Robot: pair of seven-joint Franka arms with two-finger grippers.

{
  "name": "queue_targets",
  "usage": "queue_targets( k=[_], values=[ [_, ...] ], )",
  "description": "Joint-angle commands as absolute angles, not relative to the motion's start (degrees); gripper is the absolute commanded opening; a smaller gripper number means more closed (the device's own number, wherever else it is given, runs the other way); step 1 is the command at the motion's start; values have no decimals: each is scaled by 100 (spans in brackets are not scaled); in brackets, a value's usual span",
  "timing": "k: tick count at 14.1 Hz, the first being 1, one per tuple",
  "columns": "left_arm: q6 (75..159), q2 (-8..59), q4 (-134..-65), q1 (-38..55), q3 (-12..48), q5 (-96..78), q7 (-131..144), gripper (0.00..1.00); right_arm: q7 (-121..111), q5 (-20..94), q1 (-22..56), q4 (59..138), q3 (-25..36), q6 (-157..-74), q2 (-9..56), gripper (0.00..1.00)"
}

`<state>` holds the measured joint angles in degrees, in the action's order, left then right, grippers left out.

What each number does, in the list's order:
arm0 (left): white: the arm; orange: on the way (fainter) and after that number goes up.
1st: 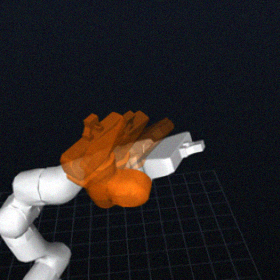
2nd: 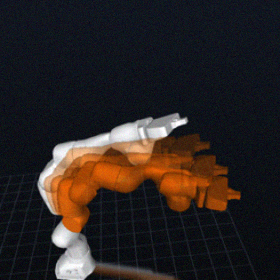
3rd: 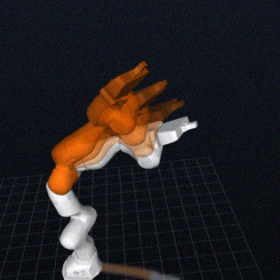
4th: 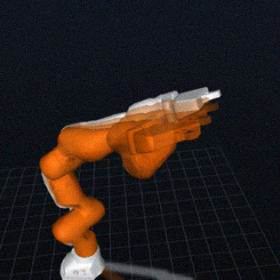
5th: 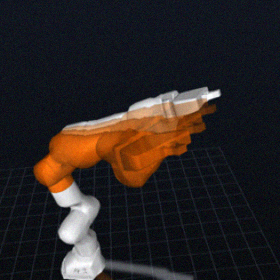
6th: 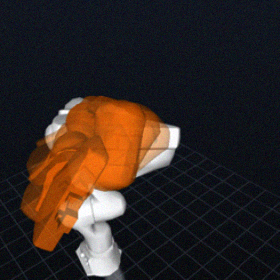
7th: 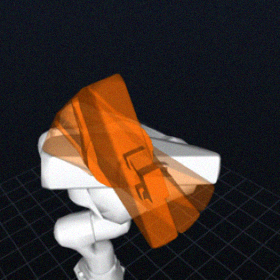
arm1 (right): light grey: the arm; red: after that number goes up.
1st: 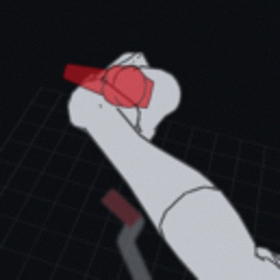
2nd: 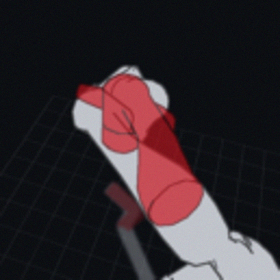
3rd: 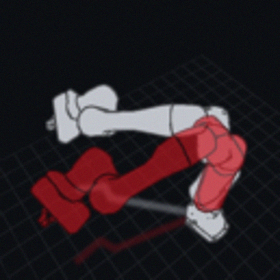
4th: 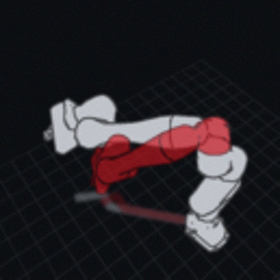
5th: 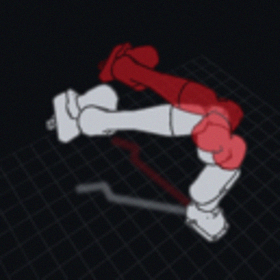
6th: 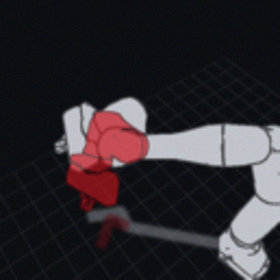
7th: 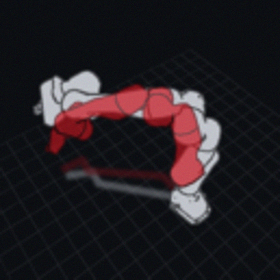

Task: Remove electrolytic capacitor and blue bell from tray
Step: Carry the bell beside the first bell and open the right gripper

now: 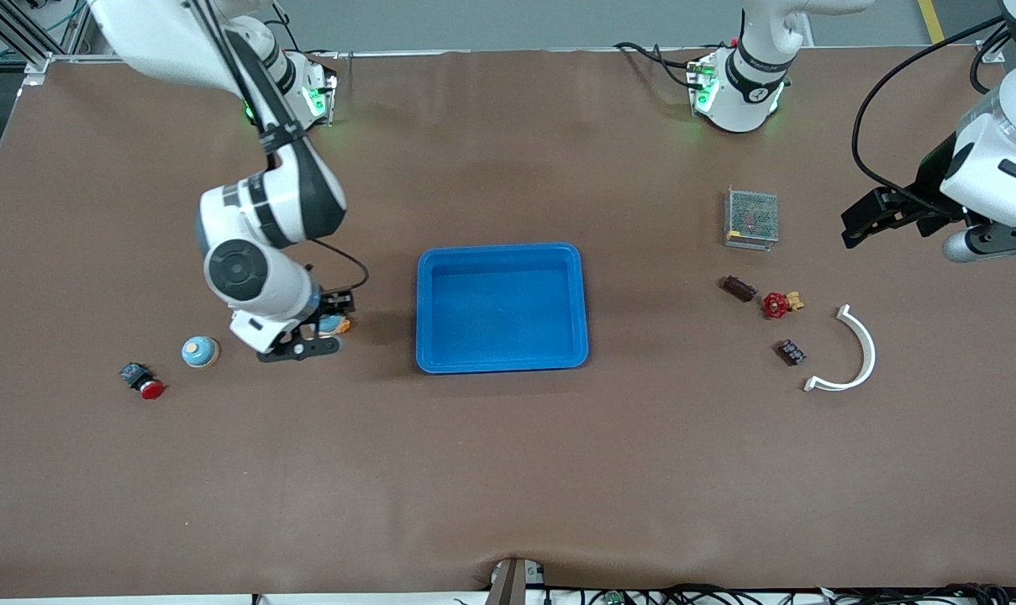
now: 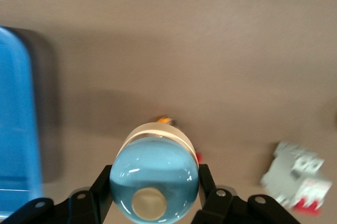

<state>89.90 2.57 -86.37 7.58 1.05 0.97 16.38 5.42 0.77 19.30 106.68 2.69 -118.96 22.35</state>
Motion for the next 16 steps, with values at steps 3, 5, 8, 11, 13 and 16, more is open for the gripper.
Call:
queue_targets(
  k=[3,5,8,11,13,16],
  values=[
    [8982,-44,-8789,624,88,88,1231,100,-517,-9,1275,11302,149,-12927,2179,47],
    [8982,-44,-8798,624,88,88,1230,100,-641,-9,1204,11329,149,-13174,2337,47],
    [8982,-44,-8789,633,88,88,1230,100,-913,-9,1064,11329,149,-13499,2636,47],
    [8982,-35,-8789,642,105,88,1230,100,-1256,0,879,11347,141,-13798,2829,47],
    [8974,-44,-8789,642,105,88,1230,100,-1432,0,800,11443,141,-14114,2926,47],
    [8974,-44,-8771,650,105,88,1230,100,-1450,0,800,11619,141,-14483,2979,47]
  ],
)
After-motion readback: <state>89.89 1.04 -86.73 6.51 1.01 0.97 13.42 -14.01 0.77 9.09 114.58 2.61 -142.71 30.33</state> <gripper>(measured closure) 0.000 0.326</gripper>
